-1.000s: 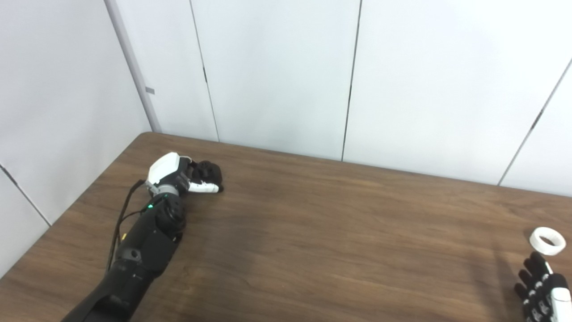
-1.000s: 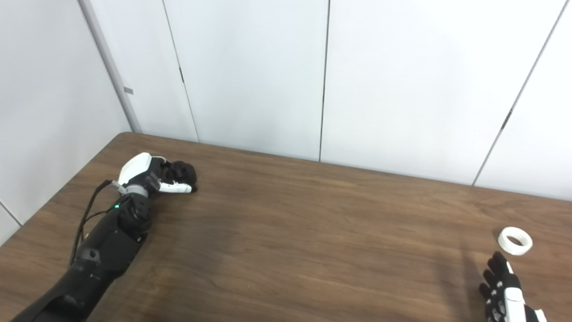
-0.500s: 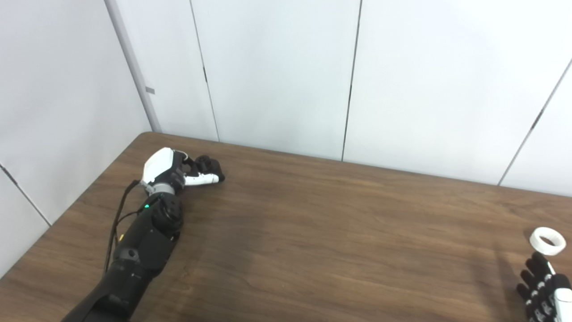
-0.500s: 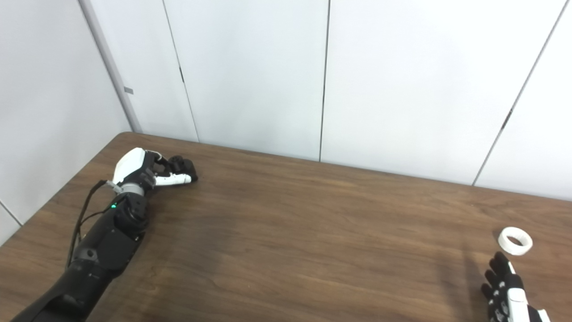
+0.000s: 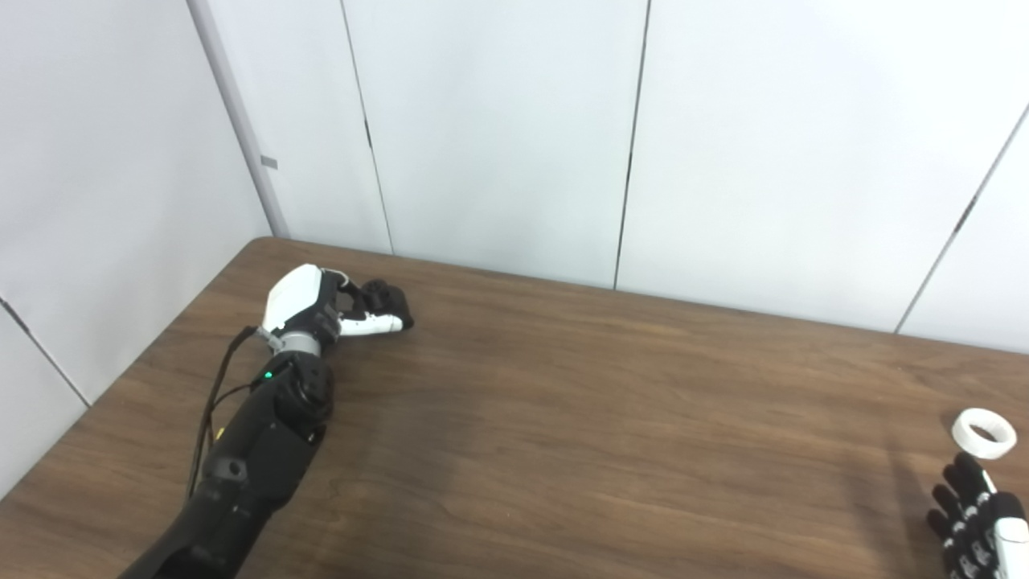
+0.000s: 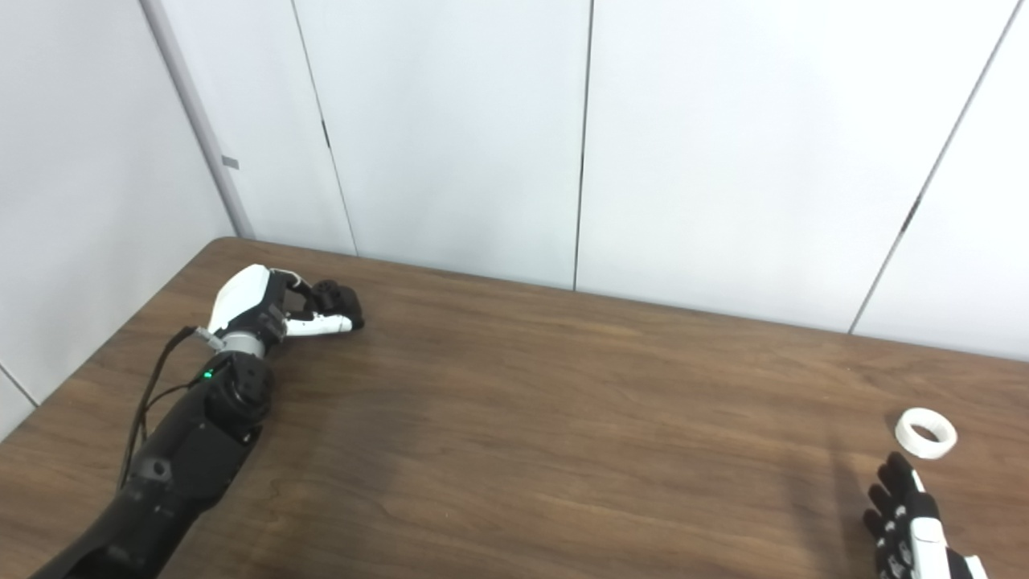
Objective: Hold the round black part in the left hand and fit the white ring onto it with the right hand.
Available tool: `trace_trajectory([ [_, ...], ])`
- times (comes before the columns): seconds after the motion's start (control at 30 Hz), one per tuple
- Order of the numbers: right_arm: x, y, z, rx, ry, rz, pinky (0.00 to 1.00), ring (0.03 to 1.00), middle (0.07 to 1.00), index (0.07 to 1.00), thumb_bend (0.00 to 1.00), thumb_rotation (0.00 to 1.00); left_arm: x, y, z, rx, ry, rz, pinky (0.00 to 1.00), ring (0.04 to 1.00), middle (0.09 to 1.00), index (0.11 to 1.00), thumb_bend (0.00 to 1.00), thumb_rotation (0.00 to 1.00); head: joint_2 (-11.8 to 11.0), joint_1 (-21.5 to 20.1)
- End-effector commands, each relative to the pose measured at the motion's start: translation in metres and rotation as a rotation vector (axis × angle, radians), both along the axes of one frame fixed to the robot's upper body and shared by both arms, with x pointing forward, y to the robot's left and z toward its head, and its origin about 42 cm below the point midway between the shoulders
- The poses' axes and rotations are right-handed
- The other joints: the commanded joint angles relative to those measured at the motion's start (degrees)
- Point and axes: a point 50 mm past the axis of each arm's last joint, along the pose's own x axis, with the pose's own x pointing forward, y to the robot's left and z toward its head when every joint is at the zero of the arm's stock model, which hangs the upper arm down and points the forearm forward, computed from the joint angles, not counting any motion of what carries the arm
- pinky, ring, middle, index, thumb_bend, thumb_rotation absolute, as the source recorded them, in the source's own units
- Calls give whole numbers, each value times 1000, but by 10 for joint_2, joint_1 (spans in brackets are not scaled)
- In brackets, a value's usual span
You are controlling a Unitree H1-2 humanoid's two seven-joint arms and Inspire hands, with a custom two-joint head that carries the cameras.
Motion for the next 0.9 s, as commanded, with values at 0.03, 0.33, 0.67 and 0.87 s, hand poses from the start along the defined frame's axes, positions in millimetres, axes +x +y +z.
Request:
trace_trajectory([
  [0.03, 5, 4, 17, -7, -84, 1, 1000, 992, 1000, 1000, 344, 1000, 3, -8, 30, 32, -90, -32, 842, 897, 795, 484, 522, 49, 1, -2],
  [0.33, 5, 8, 15, 3, -82, 1, 1000, 997, 1000, 1000, 345, 1000, -15, -45, 32, 40, -120, -129, 818, 882, 780, 485, 523, 49, 6, -18],
  [0.67, 8, 11, 6, 0, -94, 5, 1000, 978, 992, 1000, 338, 1000, -46, -102, 30, 119, -113, -344, 891, 890, 789, 485, 523, 53, 16, -45],
  [0.87, 9, 12, 1, 11, -94, -11, 1000, 959, 970, 992, 397, 1000, -63, -144, 29, 173, -130, -467, 890, 880, 778, 484, 524, 54, 21, -55],
])
